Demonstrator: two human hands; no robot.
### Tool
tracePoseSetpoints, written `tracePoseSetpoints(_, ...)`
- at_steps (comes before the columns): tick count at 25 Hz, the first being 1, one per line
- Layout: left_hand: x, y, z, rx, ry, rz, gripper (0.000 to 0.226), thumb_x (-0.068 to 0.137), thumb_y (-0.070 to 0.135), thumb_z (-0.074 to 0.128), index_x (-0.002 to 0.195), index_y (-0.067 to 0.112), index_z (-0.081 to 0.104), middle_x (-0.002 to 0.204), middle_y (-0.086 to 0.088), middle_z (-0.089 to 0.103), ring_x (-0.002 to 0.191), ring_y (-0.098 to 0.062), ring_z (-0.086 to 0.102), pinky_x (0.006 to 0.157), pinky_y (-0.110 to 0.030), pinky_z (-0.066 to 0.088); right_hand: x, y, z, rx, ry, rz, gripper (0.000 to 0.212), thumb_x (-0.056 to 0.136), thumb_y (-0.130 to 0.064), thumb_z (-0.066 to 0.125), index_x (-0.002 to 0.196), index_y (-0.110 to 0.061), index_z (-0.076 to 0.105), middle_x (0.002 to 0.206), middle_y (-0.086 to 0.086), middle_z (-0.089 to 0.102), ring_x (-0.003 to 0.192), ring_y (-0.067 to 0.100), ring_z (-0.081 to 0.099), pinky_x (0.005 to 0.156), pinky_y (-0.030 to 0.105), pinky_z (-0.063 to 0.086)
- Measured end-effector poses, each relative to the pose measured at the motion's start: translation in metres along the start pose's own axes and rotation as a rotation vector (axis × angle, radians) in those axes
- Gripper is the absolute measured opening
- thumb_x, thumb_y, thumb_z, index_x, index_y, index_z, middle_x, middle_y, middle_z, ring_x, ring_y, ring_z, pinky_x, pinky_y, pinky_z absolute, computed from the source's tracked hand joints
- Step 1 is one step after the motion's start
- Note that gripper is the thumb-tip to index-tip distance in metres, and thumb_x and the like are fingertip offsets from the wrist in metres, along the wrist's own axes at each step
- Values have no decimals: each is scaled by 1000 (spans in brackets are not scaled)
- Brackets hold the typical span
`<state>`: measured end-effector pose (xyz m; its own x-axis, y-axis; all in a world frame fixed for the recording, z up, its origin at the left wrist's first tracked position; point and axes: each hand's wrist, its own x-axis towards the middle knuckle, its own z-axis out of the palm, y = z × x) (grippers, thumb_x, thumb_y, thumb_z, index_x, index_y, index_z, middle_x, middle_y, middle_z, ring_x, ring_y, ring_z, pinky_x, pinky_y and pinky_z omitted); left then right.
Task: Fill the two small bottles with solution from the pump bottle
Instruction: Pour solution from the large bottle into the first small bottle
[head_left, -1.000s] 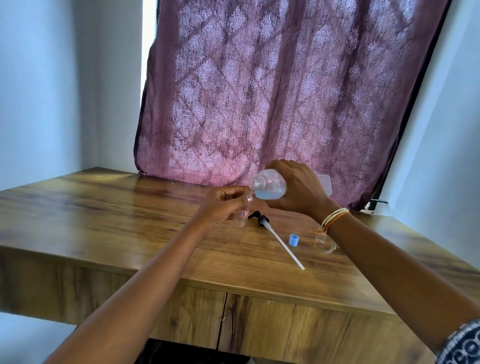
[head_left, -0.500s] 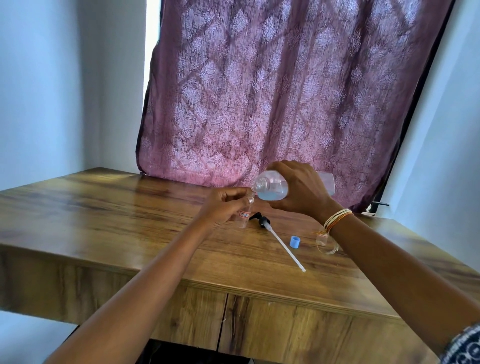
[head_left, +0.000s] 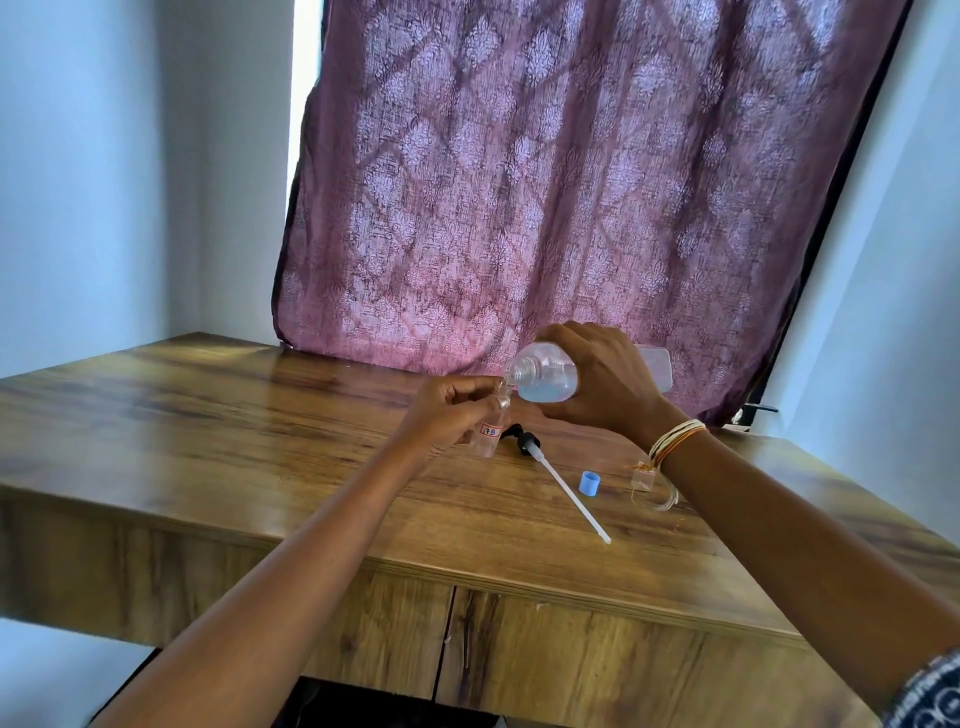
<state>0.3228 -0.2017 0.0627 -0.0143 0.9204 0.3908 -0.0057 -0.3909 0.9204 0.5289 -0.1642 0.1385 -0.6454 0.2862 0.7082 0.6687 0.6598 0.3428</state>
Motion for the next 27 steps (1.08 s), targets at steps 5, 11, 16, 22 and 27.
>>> tracePoseSetpoints(5, 1, -2, 0, -7, -4, 6, 28, 81, 12, 74, 109, 14, 72, 104, -14, 75, 101, -40, 69, 89, -67, 49, -1, 1, 0, -2, -6, 11, 62, 68, -60, 74, 114, -19, 61, 99, 2, 69, 85, 25, 65, 75, 39, 51)
tracePoseSetpoints(11, 2, 0, -1, 3, -15, -8, 31, 81, 12, 74, 112, 10, 71, 105, -15, 74, 101, -38, 70, 90, -66, 50, -1, 3, 0, -6, -3, 1, 62, 68, -60, 72, 113, -19, 61, 98, 2, 69, 85, 25, 65, 74, 39, 51)
tracePoseSetpoints(16, 1, 3, 0, 1, -16, -13, 33, 82, 11, 73, 115, 8, 70, 106, -19, 73, 102, -37, 69, 90, -65, 50, 0, 3, 0, -15, -4, 2, 61, 68, -60, 73, 113, -19, 61, 97, 2, 69, 84, 25, 64, 73, 39, 50)
tracePoseSetpoints(22, -2, 6, 0, 4, -23, -4, 31, 82, 12, 72, 113, 9, 70, 107, -16, 73, 101, -34, 70, 87, -62, 53, 1, 3, 0, -6, 17, -13, 60, 68, -58, 73, 111, -19, 61, 94, 3, 69, 81, 25, 65, 71, 36, 50)
tracePoseSetpoints(27, 0, 6, 0, -1, -21, -17, 34, 83, 11, 72, 116, 6, 69, 110, -17, 72, 103, -34, 69, 89, -62, 52, 2, 3, -1, -11, 13, -7, 61, 68, -60, 72, 112, -19, 61, 96, 3, 69, 82, 25, 65, 73, 38, 51)
